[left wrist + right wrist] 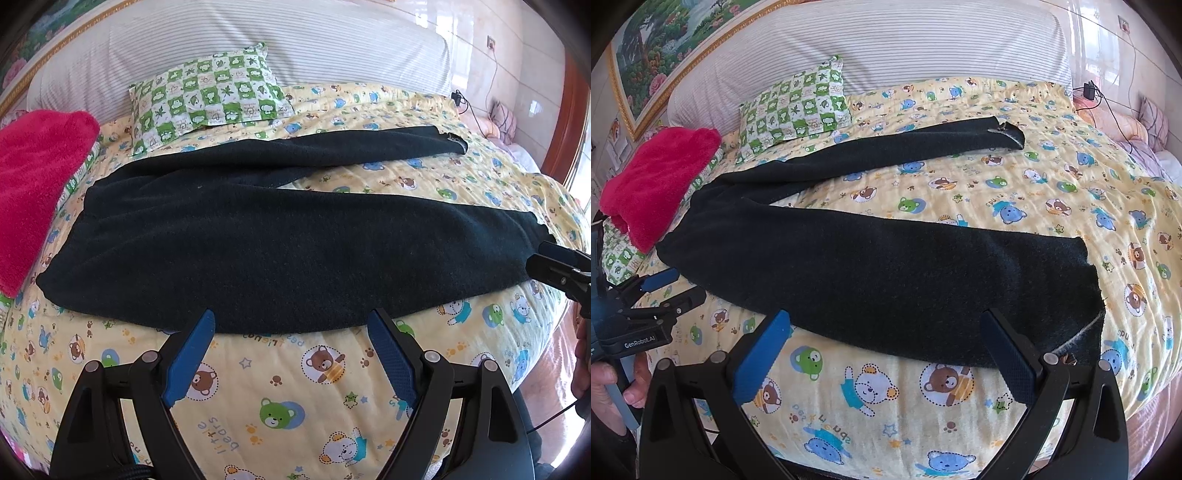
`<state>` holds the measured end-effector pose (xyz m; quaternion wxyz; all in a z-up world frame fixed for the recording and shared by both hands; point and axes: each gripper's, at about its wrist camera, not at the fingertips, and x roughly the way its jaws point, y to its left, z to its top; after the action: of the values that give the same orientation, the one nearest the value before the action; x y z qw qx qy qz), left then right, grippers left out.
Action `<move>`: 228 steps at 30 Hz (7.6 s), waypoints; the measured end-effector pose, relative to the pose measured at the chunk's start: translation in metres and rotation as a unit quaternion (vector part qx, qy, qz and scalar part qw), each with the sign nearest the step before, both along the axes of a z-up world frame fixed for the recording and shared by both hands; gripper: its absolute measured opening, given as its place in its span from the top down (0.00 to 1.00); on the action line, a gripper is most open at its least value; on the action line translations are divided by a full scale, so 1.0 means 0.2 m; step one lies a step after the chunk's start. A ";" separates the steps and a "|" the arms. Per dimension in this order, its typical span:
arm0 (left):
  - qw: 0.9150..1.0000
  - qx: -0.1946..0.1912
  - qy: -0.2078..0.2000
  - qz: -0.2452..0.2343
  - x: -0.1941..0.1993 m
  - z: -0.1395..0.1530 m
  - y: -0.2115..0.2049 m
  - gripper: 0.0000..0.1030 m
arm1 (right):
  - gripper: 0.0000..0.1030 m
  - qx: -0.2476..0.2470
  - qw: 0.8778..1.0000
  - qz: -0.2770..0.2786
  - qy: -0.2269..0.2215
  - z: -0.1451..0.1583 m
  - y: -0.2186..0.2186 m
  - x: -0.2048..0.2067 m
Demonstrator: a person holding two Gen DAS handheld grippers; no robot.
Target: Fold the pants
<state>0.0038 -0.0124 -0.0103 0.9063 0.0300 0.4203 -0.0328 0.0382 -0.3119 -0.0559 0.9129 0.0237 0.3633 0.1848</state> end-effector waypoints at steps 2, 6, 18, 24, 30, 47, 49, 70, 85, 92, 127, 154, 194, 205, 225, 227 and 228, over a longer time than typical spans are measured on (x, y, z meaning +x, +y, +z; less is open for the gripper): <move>1.000 0.000 0.001 -0.001 0.00 0.00 0.00 0.17 | 0.00 0.003 1.000 0.000 -0.001 0.01 0.00 0.00; 1.000 0.001 0.003 -0.001 0.02 0.01 -0.01 0.17 | 0.00 0.007 1.000 0.001 -0.005 0.03 -0.02 0.01; 1.000 -0.007 -0.003 -0.011 0.07 0.06 -0.01 0.17 | 0.00 0.013 1.000 0.001 -0.002 0.06 -0.04 0.06; 1.000 -0.006 -0.003 -0.008 0.11 0.07 0.01 0.17 | 0.00 0.017 1.000 0.001 0.000 0.08 -0.05 0.11; 1.000 -0.011 0.006 0.000 0.21 0.07 0.05 0.17 | 0.00 0.021 1.000 -0.002 0.000 0.12 -0.06 0.19; 0.999 0.047 0.006 -0.012 0.52 0.11 0.07 0.17 | 0.00 0.057 0.998 -0.030 0.020 0.15 -0.19 0.50; 0.998 0.059 0.005 -0.015 0.57 0.12 0.08 0.17 | 0.00 0.057 0.998 -0.035 0.022 0.16 -0.21 0.55; 0.979 0.181 0.028 -0.094 1.08 -0.01 0.08 0.17 | 0.17 0.115 0.981 -0.128 0.092 0.10 -0.48 1.23; 0.983 0.149 0.037 -0.103 1.18 -0.04 0.08 0.80 | 0.91 0.165 0.978 -0.109 0.059 0.13 -0.49 1.29; 0.988 0.104 0.012 -0.111 1.01 0.08 0.12 0.85 | 0.91 0.188 0.978 -0.090 0.029 0.26 -0.53 1.06; 0.989 0.066 0.001 -0.129 0.26 0.01 0.12 0.89 | 0.92 0.202 0.971 -0.101 0.083 -0.06 -0.68 0.09; 1.000 -0.018 0.008 -0.007 0.05 -0.03 0.41 0.51 | 0.39 0.133 0.987 -0.092 0.016 0.09 -0.50 0.02; 0.970 -0.134 0.001 0.205 0.07 0.04 1.08 0.37 | 0.39 -0.036 0.960 0.276 -0.003 -0.03 0.90 0.09; 0.955 -0.163 0.021 0.246 0.19 -0.03 1.19 0.35 | 0.39 -0.170 0.940 0.293 -0.050 -0.19 1.13 0.08; 0.950 -0.167 0.019 0.262 0.12 -0.11 1.26 0.91 | 0.90 -0.084 0.938 0.336 0.000 -0.09 1.05 0.09; 0.949 -0.168 0.024 0.265 0.11 -0.14 1.27 0.86 | 0.89 -0.106 0.935 0.337 0.015 -0.15 1.07 0.08; 0.949 -0.170 0.021 0.264 0.10 -0.14 1.27 0.83 | 0.85 -0.110 0.937 0.332 0.023 -0.17 1.08 0.09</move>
<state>0.0236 0.2421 -0.0383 0.8654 -0.2369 0.4202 0.1359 0.0555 -0.0965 -0.0897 0.7878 -0.1944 0.3896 0.4357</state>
